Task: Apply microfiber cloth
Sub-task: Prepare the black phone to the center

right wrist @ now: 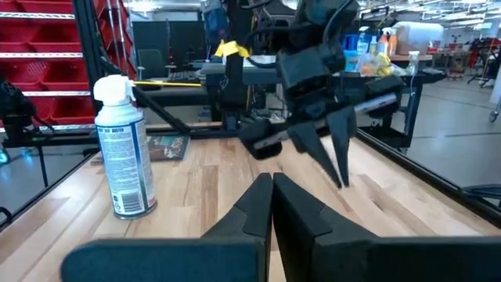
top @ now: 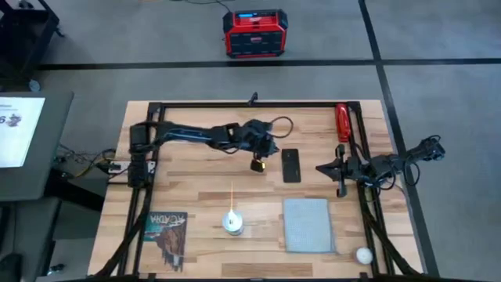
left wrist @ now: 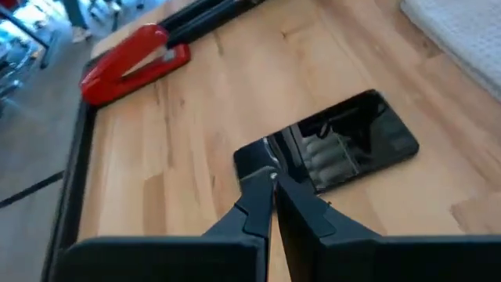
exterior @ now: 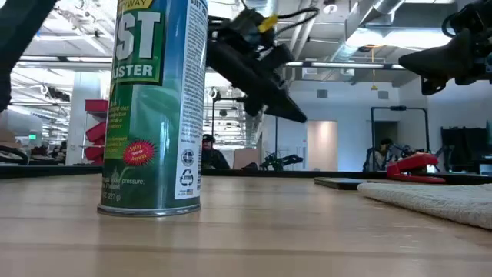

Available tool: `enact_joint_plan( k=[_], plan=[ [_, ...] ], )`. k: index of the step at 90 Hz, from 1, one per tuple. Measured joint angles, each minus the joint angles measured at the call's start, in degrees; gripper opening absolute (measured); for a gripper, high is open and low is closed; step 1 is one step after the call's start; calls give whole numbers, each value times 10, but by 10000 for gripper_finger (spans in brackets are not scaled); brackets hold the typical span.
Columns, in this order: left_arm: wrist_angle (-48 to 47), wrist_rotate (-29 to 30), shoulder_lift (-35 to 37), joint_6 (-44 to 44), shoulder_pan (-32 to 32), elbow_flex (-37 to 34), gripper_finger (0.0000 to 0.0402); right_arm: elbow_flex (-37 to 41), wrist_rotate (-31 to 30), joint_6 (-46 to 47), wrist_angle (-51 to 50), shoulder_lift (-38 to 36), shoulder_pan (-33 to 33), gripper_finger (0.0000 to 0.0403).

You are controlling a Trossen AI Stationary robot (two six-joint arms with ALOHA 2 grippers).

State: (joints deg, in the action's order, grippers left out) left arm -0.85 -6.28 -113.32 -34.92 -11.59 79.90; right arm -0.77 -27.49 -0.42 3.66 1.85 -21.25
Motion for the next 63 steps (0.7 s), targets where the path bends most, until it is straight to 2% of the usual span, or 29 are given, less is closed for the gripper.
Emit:
enact_joint_plan(
  k=[22, 63],
  plan=[
    [16, -71, -43, 13, -1, 38, 0, 0, 0, 0, 0, 0, 0, 0],
    [28, -87, -101, 13, 2, 76, 0, 1, 0, 0, 8, 0, 0, 0]
  ],
)
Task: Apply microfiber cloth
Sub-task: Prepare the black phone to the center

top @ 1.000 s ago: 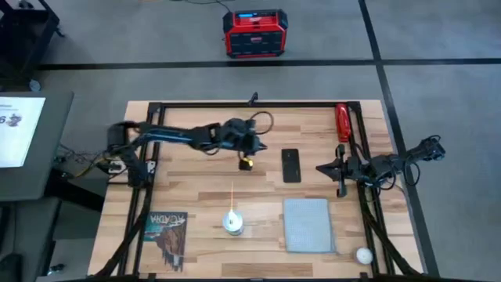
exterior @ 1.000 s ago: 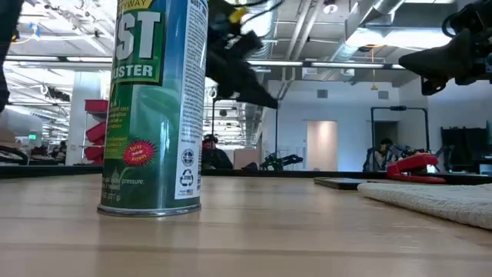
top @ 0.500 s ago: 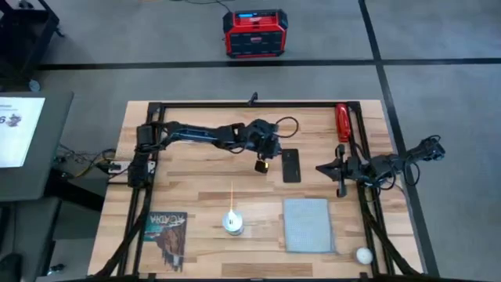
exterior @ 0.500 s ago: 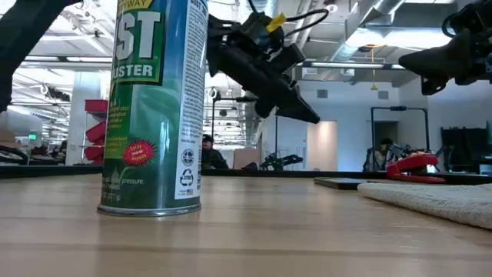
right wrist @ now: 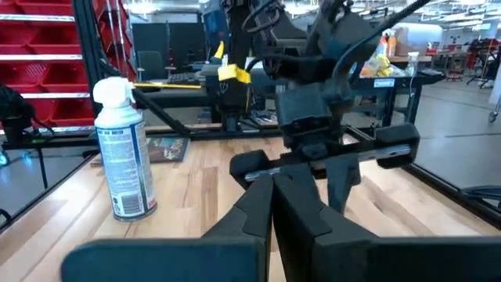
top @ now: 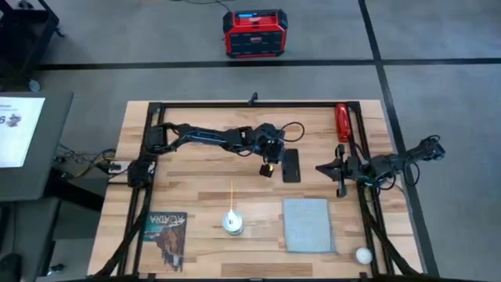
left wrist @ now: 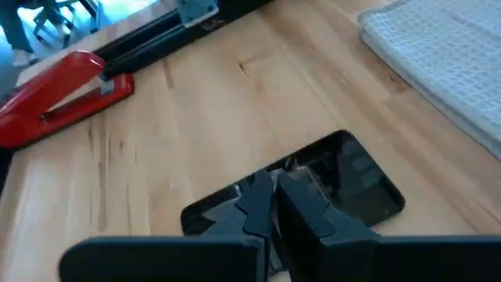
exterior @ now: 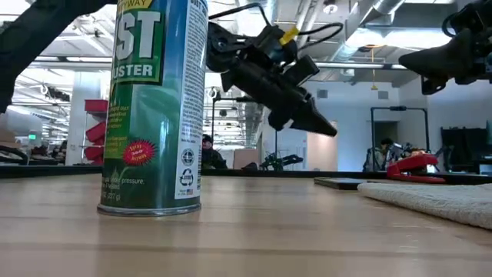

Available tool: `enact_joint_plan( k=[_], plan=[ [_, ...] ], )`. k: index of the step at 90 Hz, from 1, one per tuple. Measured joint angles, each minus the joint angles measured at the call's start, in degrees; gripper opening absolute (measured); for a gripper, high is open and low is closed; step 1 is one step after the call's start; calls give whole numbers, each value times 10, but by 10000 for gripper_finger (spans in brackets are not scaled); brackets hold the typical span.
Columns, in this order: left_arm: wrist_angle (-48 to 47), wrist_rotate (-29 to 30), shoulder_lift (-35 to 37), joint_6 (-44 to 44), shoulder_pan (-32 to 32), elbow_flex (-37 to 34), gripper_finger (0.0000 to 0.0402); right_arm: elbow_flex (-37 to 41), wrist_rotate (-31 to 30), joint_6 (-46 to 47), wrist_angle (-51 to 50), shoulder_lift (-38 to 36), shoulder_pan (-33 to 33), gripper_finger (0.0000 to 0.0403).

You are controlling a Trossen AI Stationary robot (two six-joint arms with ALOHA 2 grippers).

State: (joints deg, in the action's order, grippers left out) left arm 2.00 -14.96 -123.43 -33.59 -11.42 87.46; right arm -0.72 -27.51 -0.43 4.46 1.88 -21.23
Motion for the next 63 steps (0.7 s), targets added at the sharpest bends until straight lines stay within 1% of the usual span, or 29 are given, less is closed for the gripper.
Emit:
enact_joint_plan(
  k=[23, 33, 37, 48, 63],
  plan=[
    [-14, 4, -44, 2, 3, 23, 0, 0, 0, 0, 3, 0, 0, 0],
    [-27, 23, -60, 0, 6, 41, 0, 0, 0, 0, 3, 0, 0, 0],
    [-32, 33, -62, -4, 7, 45, 0, 0, 0, 0, 4, 0, 0, 0],
    [-36, 37, -61, -20, 11, 48, 0, 0, 0, 0, 5, 0, 0, 0],
    [-51, 44, -63, -9, 13, 48, 0, 0, 0, 0, 5, 0, 0, 0]
  ],
)
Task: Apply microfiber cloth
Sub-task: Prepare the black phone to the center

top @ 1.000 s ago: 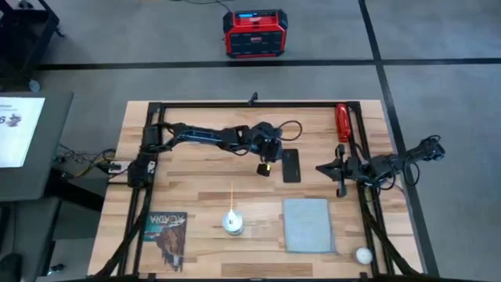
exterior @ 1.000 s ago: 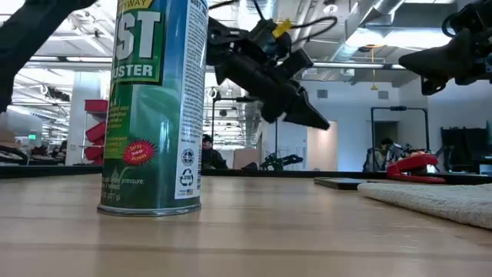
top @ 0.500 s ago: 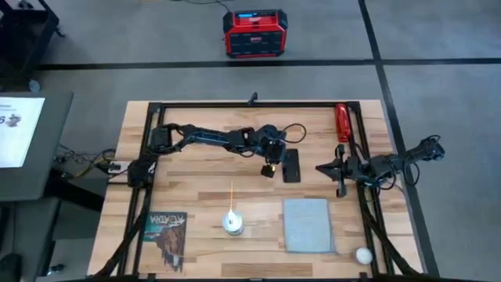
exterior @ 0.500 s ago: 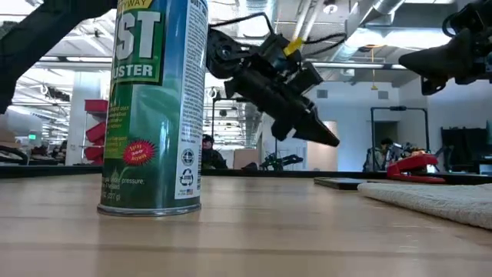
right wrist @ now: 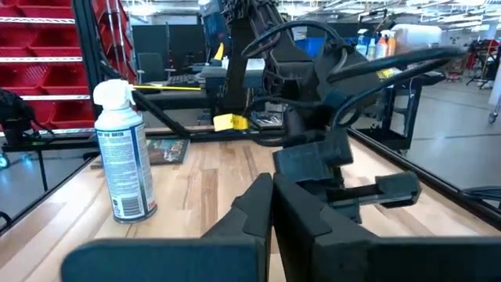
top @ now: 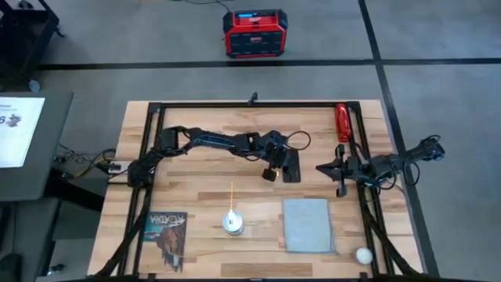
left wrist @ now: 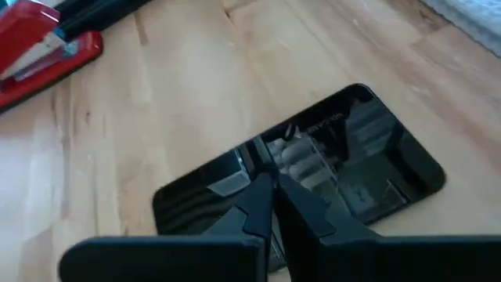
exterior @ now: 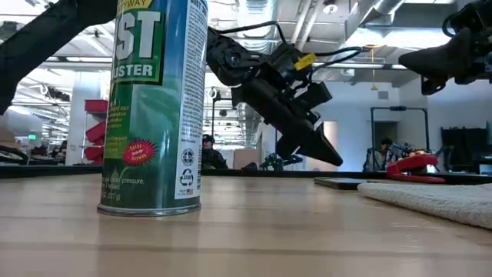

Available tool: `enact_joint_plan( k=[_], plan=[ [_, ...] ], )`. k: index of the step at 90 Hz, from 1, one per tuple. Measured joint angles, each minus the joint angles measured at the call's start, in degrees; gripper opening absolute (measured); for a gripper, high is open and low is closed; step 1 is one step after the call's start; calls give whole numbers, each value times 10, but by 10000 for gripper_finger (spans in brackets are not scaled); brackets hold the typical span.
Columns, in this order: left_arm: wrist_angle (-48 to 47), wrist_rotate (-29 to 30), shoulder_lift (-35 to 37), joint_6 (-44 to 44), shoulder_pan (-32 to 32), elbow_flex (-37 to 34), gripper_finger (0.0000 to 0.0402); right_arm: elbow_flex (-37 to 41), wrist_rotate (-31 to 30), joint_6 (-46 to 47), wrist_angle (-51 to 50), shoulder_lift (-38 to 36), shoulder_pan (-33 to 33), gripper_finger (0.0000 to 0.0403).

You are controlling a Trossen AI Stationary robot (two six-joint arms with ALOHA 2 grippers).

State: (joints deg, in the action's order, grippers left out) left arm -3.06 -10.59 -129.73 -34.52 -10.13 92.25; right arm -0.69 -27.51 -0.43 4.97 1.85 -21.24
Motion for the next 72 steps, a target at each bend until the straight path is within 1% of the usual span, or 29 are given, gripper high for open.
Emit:
enact_joint_plan(
  k=[10, 18, 34, 53, 72],
  plan=[
    [-6, 3, -21, 14, -1, -1, 0, 0, 0, 0, -1, 0, 0, 0],
    [11, 4, -41, 17, -1, 2, 0, 0, 0, 0, -2, 0, 0, 0],
    [12, 2, -73, 50, -1, 4, 0, 0, 0, 0, -2, 0, 0, 0],
    [-5, 2, -74, 67, -3, 3, 0, 0, 0, 0, -2, 0, 0, 0],
    [-41, 4, -70, 75, -4, 3, 0, 0, 0, 0, -3, 0, 0, 0]
  ],
)
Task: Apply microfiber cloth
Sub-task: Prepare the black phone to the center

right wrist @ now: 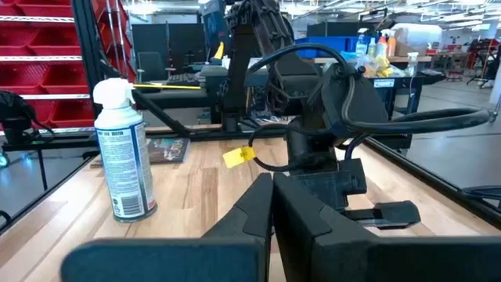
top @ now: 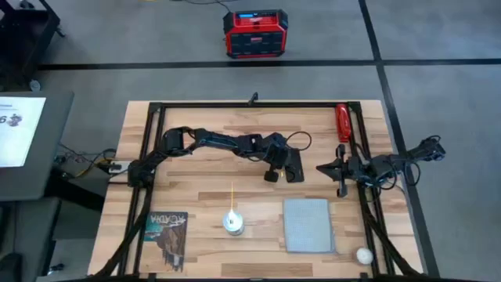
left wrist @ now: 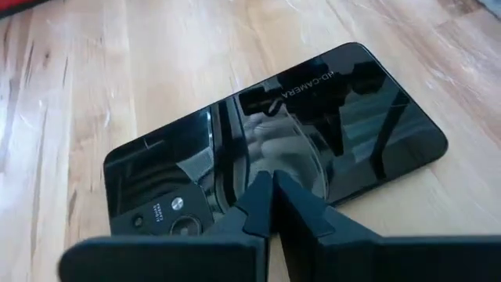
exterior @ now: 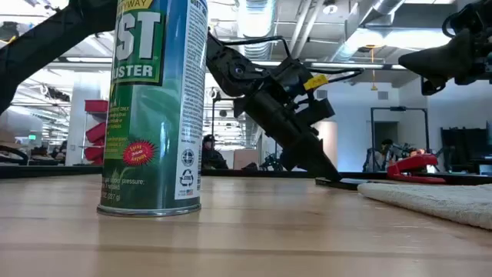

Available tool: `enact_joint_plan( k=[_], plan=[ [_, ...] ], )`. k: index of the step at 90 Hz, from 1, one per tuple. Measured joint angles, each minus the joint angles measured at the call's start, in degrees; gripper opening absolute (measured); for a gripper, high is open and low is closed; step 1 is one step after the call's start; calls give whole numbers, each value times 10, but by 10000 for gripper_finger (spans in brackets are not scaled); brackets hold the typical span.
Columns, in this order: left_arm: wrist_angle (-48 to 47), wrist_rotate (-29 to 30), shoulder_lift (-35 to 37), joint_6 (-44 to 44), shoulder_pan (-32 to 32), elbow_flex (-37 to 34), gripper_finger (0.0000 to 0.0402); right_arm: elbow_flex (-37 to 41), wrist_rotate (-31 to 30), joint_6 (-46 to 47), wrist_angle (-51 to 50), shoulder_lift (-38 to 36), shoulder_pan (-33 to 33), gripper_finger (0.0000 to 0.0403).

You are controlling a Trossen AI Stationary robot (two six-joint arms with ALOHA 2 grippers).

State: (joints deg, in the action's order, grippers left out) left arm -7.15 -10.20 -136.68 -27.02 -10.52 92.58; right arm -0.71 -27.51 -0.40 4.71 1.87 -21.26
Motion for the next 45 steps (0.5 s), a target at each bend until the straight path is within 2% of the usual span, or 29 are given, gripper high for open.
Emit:
enact_joint_plan(
  k=[27, 45],
  plan=[
    [-50, 4, 18, 20, 0, -3, 0, 0, 0, 0, -1, 0, 0, 0],
    [-122, 11, 52, 23, 0, -8, 0, -2, 0, 0, -10, 0, 0, 0]
  ],
)
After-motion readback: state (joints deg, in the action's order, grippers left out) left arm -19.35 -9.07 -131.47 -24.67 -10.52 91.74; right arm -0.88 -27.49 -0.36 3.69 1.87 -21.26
